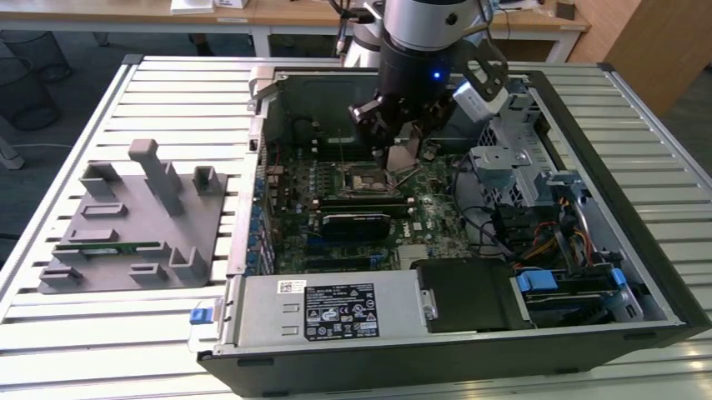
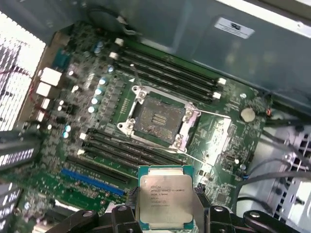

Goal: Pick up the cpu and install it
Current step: 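Place the cpu into insertion slot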

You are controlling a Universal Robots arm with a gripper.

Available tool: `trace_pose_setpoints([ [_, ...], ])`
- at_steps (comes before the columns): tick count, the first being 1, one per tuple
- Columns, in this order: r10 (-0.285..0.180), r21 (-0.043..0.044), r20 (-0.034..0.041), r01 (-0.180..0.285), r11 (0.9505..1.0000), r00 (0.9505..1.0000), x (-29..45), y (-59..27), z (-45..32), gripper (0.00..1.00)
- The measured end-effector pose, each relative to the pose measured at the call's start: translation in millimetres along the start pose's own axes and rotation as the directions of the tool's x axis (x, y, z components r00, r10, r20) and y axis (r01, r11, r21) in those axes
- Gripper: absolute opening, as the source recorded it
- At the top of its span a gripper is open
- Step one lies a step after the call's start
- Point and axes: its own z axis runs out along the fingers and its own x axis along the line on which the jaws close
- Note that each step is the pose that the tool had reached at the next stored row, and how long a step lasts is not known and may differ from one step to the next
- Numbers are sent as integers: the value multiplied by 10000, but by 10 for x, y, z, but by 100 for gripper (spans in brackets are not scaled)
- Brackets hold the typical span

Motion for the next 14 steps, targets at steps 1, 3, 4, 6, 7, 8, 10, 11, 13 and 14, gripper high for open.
trace_pose_setpoints([
  [1, 178, 2, 5, -178, 9998, 9998, 0, 0, 5, 53],
  [3, 537, 9, 13, -537, 9986, 9986, 0, 0, 14, 53],
  [4, 718, 11, 18, -718, 9974, 9974, 0, 0, 18, 53],
  [6, 1080, 17, 28, -1080, 9941, 9941, 1, -1, 27, 53],
  [7, 1260, 19, 33, -1260, 9920, 9920, 0, -1, 32, 53],
  [8, 1437, 20, 38, -1437, 9896, 9896, 1, -1, 36, 53],
  [10, 1802, 26, 48, -1803, 9836, 9836, 1, -1, 45, 53],
  [11, 1980, 28, 53, -1980, 9802, 9802, 1, -1, 50, 53],
  [13, 2330, 31, 63, -2330, 9725, 9724, 1, -1, 59, 53],
  [14, 2506, 33, 69, -2506, 9681, 9681, 1, -2, 63, 53],
])
